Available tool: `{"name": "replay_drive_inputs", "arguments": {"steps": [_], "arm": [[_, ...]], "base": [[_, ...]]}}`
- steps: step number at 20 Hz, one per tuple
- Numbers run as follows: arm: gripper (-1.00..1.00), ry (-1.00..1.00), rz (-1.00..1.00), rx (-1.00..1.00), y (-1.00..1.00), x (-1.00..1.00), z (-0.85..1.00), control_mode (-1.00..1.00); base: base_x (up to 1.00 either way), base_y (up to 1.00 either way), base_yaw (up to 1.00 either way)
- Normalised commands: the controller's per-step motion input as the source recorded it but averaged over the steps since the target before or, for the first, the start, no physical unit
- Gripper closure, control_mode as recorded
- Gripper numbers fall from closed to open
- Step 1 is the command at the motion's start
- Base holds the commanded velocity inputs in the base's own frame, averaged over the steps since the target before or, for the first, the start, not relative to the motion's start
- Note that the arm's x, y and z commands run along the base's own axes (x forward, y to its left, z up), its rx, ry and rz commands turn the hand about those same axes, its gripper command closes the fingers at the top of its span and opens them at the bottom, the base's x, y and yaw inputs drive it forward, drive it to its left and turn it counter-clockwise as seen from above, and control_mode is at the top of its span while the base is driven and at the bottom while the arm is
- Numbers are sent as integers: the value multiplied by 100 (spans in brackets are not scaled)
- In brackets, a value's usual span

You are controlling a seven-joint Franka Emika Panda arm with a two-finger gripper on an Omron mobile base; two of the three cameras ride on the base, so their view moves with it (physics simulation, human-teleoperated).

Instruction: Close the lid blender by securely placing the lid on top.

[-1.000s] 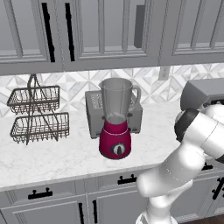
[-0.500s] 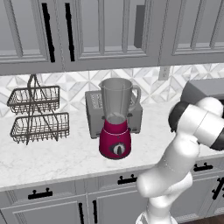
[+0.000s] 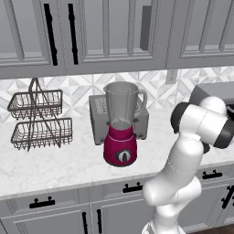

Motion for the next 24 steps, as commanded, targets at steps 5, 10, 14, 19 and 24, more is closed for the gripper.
{"name": "replay_drive_inputs", "arguments": {"steps": [5,10,14,19,24], "arm": [[100,1,0,0,5,0,-53,-100],[100,3,0,0,19,0,-50,-100],[100,0,0,-2,41,-10,-52,-100],[100,0,0,-1,35,-20,-45,-100],[100,0,0,0,29,-32,-34,-100]], "base": [[0,0,0],[0,0,0],[0,0,0],[0,0,0],[0,0,0]]}}
